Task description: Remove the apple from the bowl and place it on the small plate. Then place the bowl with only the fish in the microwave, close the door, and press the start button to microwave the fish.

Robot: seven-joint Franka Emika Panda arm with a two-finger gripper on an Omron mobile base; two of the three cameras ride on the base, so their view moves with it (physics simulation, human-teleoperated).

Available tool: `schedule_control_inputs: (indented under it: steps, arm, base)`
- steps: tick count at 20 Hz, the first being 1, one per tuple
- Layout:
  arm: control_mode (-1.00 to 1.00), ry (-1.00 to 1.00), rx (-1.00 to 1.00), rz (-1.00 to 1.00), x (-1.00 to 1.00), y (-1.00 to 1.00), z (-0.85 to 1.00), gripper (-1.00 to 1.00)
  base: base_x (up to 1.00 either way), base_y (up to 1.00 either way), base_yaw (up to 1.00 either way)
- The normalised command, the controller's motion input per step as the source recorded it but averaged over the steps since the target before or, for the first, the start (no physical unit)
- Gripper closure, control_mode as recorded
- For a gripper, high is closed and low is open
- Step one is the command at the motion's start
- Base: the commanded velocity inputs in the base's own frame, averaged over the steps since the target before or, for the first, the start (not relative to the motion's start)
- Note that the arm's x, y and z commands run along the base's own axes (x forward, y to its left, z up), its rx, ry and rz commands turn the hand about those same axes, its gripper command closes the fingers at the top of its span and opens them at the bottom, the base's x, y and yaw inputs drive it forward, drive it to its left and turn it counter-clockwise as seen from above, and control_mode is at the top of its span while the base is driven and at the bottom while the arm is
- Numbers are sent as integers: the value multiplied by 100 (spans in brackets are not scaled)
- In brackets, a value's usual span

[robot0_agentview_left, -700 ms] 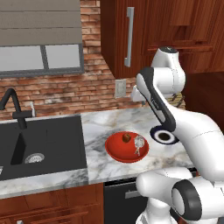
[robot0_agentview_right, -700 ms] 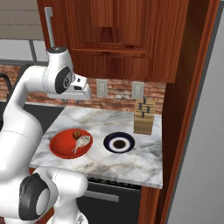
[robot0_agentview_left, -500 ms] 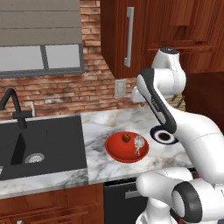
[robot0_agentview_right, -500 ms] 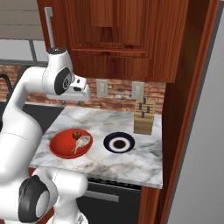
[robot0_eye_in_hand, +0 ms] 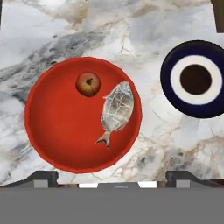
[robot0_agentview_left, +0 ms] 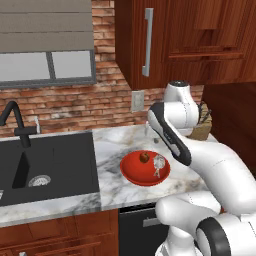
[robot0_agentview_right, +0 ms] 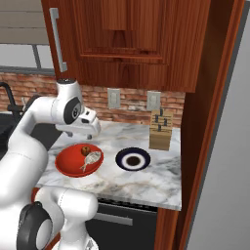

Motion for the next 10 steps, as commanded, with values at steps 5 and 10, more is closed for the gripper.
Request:
schedule_control_inputs:
  steps: [5, 10]
  arm:
    - [-100, 27, -6, -8, 5, 26, -72, -100]
    - [-100, 4, -2, -1, 15, 29, -29, -100]
  base:
    - [0, 0, 0]
    - [0, 0, 0]
